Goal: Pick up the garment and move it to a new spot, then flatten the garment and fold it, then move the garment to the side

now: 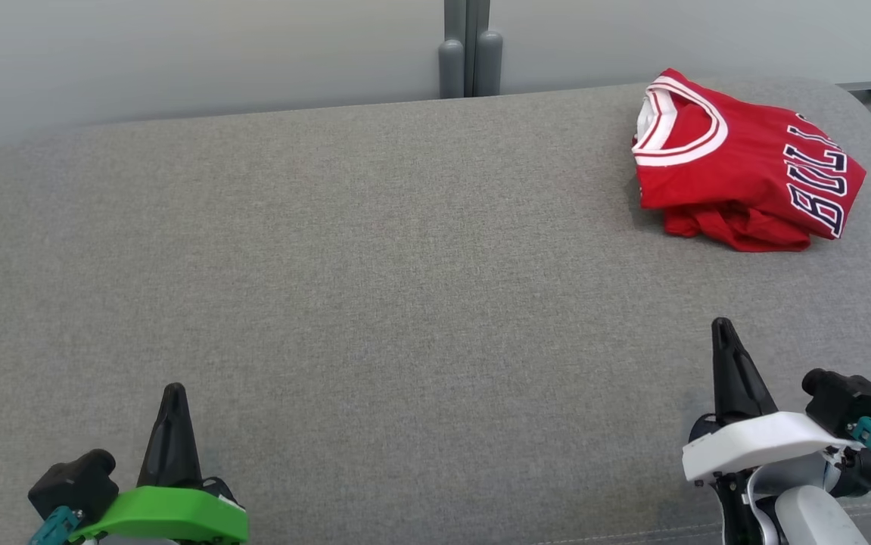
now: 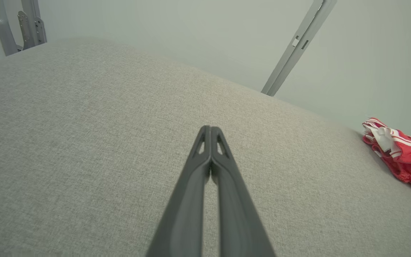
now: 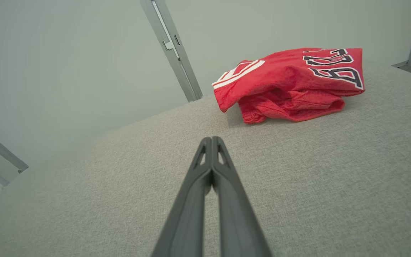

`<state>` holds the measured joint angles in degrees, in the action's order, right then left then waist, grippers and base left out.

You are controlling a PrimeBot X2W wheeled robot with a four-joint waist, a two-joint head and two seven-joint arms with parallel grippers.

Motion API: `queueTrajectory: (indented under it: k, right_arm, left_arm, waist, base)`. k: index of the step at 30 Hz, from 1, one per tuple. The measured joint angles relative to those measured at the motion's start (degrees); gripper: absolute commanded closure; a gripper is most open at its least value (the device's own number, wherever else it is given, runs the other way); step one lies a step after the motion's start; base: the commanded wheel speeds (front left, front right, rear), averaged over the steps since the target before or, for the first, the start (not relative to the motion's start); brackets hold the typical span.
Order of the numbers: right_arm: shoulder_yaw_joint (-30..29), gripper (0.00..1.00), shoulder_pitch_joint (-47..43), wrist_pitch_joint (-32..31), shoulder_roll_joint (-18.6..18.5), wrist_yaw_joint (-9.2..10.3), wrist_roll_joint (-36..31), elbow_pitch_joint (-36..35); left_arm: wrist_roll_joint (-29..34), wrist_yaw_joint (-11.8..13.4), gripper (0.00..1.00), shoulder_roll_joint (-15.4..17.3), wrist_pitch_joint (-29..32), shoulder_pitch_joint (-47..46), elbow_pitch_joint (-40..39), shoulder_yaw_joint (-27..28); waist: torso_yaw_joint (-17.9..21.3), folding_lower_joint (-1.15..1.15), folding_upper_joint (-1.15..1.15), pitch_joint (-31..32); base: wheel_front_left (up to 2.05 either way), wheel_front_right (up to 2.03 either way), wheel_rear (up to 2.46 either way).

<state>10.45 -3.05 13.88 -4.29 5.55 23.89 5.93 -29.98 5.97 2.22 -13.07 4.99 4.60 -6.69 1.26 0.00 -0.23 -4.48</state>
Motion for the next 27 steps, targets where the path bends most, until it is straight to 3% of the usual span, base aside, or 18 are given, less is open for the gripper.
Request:
queueTrajectory:
  k: [27]
  right_arm:
    - [-4.1,1.0,0.3,-4.9,-0.8,-2.69,22.4,1.0]
  left_arm:
    - [-19.9,-3.0,1.0,0.7,4.8,-0.4,1.5,1.9]
  waist:
    - [-0.4,0.0,0.0,1.2]
  base:
    - [0.0,0.0,0.0]
